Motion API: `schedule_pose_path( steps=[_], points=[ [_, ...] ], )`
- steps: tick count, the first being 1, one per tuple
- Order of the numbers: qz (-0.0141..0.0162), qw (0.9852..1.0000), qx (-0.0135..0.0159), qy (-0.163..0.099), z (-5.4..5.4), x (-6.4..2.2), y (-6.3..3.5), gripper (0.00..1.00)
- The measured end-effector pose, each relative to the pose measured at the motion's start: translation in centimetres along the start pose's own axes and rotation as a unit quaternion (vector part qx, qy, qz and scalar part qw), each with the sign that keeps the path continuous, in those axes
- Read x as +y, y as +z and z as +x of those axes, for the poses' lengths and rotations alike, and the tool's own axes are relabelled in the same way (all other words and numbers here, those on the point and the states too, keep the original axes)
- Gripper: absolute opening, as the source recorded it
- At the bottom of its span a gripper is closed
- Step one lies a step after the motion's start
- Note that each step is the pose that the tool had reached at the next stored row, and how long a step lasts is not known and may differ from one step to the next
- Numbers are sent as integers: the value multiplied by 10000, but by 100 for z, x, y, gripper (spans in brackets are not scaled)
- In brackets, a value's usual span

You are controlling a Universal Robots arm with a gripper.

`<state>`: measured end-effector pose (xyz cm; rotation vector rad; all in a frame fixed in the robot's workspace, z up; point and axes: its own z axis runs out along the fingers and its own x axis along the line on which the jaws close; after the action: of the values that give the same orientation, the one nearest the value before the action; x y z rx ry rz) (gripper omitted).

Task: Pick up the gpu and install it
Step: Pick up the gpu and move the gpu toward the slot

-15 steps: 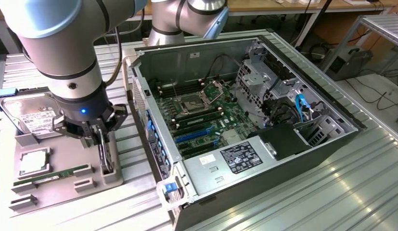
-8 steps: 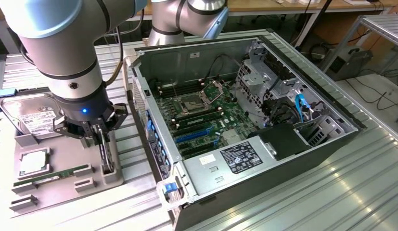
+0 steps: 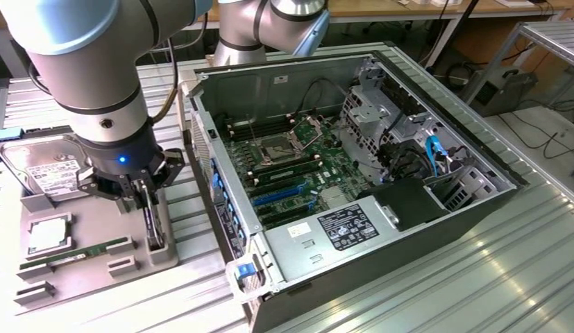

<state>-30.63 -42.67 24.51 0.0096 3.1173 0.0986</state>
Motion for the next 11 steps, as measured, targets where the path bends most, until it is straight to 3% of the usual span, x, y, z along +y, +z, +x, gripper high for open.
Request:
schedule_pose_path(
  steps=[6, 11],
  points=[
    [0, 10000, 0, 0, -2, 7, -118, 26],
    [1, 10000, 1, 0, -8, 21, -329, 26]
  ],
)
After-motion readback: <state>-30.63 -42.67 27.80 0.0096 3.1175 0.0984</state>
